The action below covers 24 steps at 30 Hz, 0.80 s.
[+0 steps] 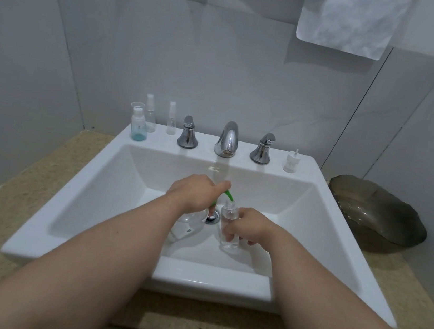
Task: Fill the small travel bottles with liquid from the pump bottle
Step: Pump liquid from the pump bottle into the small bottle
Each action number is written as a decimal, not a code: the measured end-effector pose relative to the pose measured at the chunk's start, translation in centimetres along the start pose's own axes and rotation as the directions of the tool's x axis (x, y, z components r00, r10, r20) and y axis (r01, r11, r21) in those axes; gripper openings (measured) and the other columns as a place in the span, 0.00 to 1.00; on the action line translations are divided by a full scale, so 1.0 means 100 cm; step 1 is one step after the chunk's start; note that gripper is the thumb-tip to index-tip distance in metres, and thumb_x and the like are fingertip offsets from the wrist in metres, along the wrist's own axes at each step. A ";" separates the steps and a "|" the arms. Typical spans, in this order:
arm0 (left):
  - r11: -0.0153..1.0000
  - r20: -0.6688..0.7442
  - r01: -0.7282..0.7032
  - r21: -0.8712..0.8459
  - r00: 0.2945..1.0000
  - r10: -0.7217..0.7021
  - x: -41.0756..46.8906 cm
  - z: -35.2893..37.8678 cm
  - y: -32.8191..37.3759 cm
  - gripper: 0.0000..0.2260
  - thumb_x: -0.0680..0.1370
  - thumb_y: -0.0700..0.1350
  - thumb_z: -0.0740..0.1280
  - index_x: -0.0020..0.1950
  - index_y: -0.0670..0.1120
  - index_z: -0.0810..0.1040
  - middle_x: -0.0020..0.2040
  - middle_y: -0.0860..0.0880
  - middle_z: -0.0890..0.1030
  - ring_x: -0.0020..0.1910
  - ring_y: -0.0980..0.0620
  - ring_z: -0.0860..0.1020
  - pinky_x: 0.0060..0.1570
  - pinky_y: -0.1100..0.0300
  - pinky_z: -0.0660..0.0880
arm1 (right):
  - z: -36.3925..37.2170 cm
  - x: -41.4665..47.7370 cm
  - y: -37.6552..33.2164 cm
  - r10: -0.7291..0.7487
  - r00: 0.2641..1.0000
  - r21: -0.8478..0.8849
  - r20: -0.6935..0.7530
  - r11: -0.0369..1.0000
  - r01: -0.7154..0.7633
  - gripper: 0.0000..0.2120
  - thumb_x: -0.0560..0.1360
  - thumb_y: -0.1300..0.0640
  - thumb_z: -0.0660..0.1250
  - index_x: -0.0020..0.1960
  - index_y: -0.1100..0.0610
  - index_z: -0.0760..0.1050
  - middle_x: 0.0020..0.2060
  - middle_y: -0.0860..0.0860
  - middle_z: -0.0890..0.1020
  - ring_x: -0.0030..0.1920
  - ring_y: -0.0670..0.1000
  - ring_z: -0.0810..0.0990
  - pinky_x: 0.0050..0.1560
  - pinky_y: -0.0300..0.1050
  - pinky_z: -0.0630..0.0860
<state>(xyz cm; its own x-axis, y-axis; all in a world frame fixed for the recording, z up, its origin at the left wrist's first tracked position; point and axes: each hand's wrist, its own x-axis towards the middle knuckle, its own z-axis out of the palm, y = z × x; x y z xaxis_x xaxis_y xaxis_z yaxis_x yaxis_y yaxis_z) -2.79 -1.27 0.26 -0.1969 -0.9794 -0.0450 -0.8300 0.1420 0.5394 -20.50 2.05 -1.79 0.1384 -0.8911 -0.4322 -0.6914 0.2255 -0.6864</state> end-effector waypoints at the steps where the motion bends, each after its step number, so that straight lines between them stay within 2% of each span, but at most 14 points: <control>1: 1.000 0.000 -0.004 0.005 1.000 0.004 0.000 0.000 0.000 0.33 0.82 0.67 0.52 0.33 0.47 0.84 0.36 0.54 0.83 0.43 0.51 0.80 0.46 0.53 0.72 | 0.000 0.000 0.000 0.001 1.000 -0.003 -0.003 1.000 -0.001 0.10 0.62 0.60 0.70 0.40 0.49 0.77 0.38 0.49 0.77 0.38 0.52 0.71 0.35 0.42 0.66; 6: 1.000 -0.005 -0.006 0.016 1.000 0.006 0.001 0.000 0.000 0.32 0.82 0.65 0.53 0.32 0.48 0.83 0.37 0.54 0.83 0.43 0.50 0.79 0.47 0.53 0.73 | 0.000 0.000 0.000 0.005 1.000 -0.003 -0.007 1.000 -0.005 0.09 0.61 0.59 0.70 0.39 0.48 0.77 0.38 0.49 0.76 0.39 0.52 0.71 0.36 0.42 0.67; 10: 1.000 -0.008 -0.006 0.024 1.000 0.006 0.002 0.001 -0.001 0.30 0.81 0.63 0.53 0.32 0.47 0.84 0.37 0.54 0.82 0.41 0.48 0.79 0.42 0.54 0.72 | 0.000 -0.001 0.000 0.001 1.000 -0.004 -0.010 1.000 -0.001 0.09 0.59 0.58 0.71 0.38 0.49 0.77 0.38 0.49 0.76 0.39 0.52 0.72 0.36 0.42 0.67; 13: 0.999 -0.012 -0.008 0.034 1.000 0.008 0.002 0.001 -0.001 0.29 0.81 0.61 0.54 0.31 0.47 0.83 0.36 0.52 0.81 0.38 0.48 0.77 0.40 0.55 0.70 | 0.000 0.000 0.000 0.003 1.000 -0.006 -0.014 1.000 -0.003 0.08 0.62 0.60 0.71 0.38 0.49 0.77 0.38 0.49 0.76 0.39 0.52 0.72 0.36 0.43 0.67; 17: 0.999 -0.021 -0.011 0.046 1.000 0.012 0.004 0.001 -0.003 0.28 0.80 0.59 0.54 0.32 0.47 0.84 0.37 0.51 0.82 0.40 0.47 0.79 0.40 0.55 0.71 | 0.001 -0.001 -0.001 0.005 1.000 -0.016 -0.011 1.000 -0.005 0.08 0.59 0.57 0.70 0.38 0.49 0.78 0.39 0.49 0.77 0.40 0.52 0.73 0.39 0.44 0.69; 20: 0.999 -0.018 -0.006 0.035 1.000 0.007 0.004 0.001 -0.003 0.28 0.81 0.59 0.55 0.32 0.47 0.84 0.37 0.51 0.81 0.39 0.47 0.78 0.39 0.55 0.70 | 0.001 -0.001 -0.001 0.003 1.000 -0.019 -0.009 1.000 -0.004 0.10 0.57 0.56 0.69 0.38 0.48 0.77 0.39 0.49 0.77 0.40 0.52 0.72 0.40 0.44 0.69; 24: 1.000 -0.015 0.013 -0.001 1.000 -0.013 0.003 0.002 -0.004 0.31 0.80 0.65 0.54 0.33 0.47 0.84 0.39 0.52 0.83 0.43 0.47 0.80 0.44 0.54 0.73 | 0.001 -0.001 -0.002 0.007 1.000 -0.022 -0.005 1.000 -0.007 0.11 0.56 0.56 0.69 0.38 0.49 0.77 0.39 0.49 0.77 0.41 0.52 0.72 0.39 0.44 0.68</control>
<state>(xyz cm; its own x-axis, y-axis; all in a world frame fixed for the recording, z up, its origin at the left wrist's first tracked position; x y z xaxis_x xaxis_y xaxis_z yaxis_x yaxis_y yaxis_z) -2.61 -1.62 -0.12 -0.1787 -0.9831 -0.0393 -0.8317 0.1296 0.5398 -20.34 2.13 -1.71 0.1304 -0.8914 -0.4341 -0.7076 0.2230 -0.6705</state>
